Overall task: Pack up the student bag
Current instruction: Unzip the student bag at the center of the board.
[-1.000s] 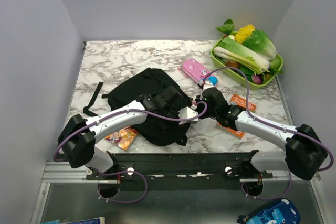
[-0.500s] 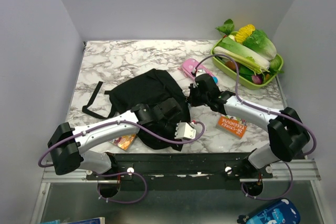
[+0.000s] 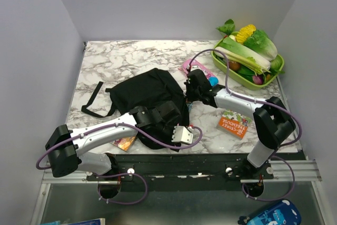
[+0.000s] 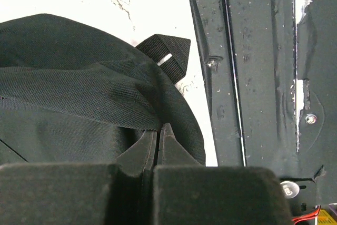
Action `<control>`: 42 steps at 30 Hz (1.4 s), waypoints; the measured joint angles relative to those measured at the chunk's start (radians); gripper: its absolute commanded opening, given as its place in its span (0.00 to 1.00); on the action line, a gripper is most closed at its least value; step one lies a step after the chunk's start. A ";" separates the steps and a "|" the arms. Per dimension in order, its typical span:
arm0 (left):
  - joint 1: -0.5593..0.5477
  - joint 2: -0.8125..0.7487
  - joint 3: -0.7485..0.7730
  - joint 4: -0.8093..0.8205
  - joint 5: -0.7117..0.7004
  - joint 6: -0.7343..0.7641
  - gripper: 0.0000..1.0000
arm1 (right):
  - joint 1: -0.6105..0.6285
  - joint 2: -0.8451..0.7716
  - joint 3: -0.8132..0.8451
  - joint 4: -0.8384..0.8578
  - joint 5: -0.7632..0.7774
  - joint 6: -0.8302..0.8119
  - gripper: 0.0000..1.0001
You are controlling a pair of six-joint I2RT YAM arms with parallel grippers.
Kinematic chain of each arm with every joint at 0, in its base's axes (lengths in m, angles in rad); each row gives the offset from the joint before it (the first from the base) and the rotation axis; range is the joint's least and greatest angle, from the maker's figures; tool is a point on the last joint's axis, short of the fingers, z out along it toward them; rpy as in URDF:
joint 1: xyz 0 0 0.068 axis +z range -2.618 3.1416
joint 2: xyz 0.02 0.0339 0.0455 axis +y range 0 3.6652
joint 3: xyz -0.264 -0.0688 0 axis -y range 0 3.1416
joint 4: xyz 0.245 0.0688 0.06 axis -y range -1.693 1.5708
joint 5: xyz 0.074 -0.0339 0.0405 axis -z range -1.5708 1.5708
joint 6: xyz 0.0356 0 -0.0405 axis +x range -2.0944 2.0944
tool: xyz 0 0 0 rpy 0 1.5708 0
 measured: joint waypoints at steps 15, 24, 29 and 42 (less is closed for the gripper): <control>0.254 0.001 0.094 -0.122 0.010 0.019 0.99 | -0.011 -0.021 -0.010 0.058 0.038 0.017 0.55; 0.493 0.012 0.235 -0.243 0.060 0.225 0.99 | -0.014 -0.098 -0.037 0.080 0.014 0.039 0.88; 0.491 0.051 0.085 -0.304 0.052 0.328 0.99 | -0.014 -0.208 -0.096 0.080 -0.014 0.063 0.88; 0.491 0.055 0.026 -0.135 -0.001 0.333 0.91 | 0.000 -0.355 -0.311 0.095 -0.153 0.164 0.78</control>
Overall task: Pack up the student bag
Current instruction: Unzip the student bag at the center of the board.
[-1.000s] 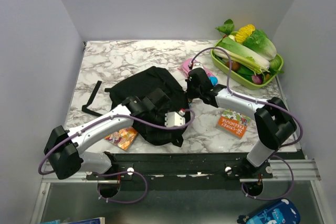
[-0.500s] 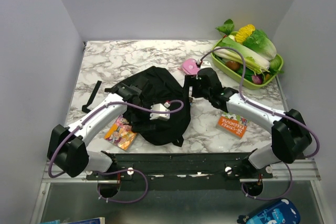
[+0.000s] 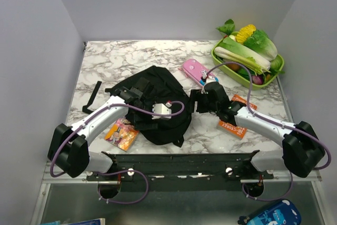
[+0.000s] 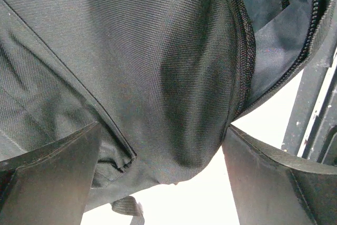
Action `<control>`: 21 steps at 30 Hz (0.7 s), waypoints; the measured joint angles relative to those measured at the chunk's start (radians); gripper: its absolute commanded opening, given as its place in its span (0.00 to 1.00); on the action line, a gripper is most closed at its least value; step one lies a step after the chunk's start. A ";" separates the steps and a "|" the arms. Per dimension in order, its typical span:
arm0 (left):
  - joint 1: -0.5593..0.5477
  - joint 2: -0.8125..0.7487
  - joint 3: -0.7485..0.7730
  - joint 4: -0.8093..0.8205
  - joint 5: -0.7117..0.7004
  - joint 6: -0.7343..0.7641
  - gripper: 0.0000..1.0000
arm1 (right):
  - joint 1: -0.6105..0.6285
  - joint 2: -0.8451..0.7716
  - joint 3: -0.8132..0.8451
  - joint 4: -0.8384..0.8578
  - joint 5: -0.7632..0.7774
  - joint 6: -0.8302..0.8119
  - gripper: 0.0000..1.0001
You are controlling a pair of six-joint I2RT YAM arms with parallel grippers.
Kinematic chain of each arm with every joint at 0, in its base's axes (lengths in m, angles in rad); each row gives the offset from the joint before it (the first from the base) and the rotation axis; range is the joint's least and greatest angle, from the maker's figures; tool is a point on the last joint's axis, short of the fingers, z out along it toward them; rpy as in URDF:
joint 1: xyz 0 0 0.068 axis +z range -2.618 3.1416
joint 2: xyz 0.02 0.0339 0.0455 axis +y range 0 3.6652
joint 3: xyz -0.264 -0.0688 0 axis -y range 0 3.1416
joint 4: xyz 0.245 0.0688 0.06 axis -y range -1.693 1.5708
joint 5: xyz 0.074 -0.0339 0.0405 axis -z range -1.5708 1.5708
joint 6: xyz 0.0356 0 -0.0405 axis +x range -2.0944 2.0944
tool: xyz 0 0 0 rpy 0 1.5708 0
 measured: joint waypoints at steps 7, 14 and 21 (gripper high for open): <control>0.000 0.035 0.000 0.041 -0.023 -0.054 0.58 | 0.077 -0.009 -0.030 0.004 -0.011 0.024 0.78; 0.005 0.081 0.020 0.050 -0.039 -0.117 0.00 | 0.144 -0.054 -0.081 0.005 0.003 0.048 0.77; 0.080 0.161 0.179 0.009 -0.011 -0.178 0.00 | 0.157 -0.071 -0.110 0.006 0.015 0.058 0.77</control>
